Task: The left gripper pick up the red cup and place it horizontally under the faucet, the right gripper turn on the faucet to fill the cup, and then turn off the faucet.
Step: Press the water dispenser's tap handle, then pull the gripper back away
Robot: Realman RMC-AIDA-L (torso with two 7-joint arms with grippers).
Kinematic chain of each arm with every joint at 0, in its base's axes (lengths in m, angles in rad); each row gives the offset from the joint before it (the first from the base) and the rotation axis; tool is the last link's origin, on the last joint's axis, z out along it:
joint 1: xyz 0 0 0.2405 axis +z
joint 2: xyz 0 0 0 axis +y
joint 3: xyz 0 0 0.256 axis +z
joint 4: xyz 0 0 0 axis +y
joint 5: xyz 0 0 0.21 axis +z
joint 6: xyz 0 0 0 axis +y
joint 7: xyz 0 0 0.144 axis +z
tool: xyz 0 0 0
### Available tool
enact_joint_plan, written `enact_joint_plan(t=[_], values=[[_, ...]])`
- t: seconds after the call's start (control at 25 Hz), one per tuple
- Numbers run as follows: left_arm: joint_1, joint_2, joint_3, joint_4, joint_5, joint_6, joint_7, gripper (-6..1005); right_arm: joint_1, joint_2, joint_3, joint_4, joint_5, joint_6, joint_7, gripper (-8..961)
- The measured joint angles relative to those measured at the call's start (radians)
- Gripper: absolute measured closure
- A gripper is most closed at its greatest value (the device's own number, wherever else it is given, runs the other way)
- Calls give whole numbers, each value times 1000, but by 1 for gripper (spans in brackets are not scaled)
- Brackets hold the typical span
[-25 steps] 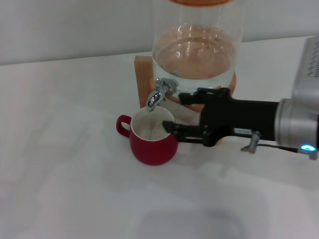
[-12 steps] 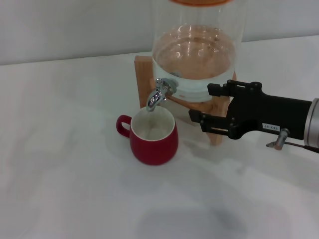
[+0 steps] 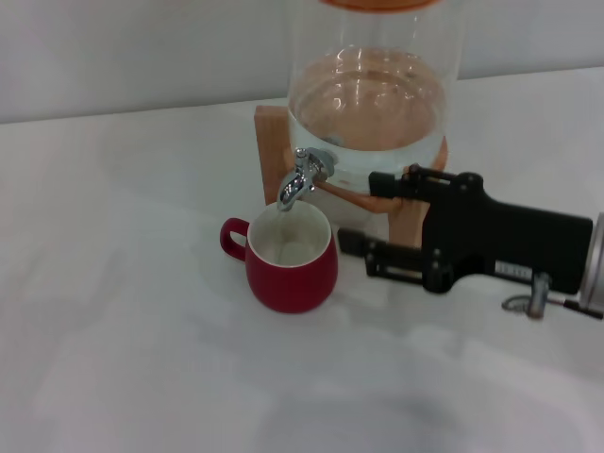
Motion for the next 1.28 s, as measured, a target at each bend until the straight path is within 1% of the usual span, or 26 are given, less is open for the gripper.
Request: enact_joint_plan(t=[0.08, 0.16, 0.36, 0.48, 0.6, 0.68, 0.8, 0.92, 1.28], values=[[-3, 0, 0, 0, 0, 3, 0, 112, -15, 2, -12, -18, 51, 28, -72, 232], [-6, 1, 0, -1, 0, 3, 0, 112, -31, 3, -36, -17, 65, 25, -116, 233], [-18, 2, 0, -1, -4, 7, 1, 112, -42, 0, -134, 31, 22, -66, -122, 233], [-28, 3, 0, -1, -3, 20, 1, 112, -44, -1, -208, 76, -55, -174, -96, 233], [-33, 3, 0, 0, -1, 35, 1, 112, -46, -3, -296, 136, -192, -304, -28, 233], [-40, 4, 0, 2, 0, 41, 1, 112, -43, -2, -330, 151, -254, -360, 15, 233], [-46, 5, 0, 3, 1, 48, 1, 112, -24, -1, -352, 150, -291, -409, 76, 233], [-50, 5, 0, 5, 2, 55, 1, 112, -6, -2, -365, 141, -307, -428, 107, 232], [-55, 5, 0, 8, 4, 61, 1, 112, 38, 0, -384, 107, -316, -453, 129, 232]])
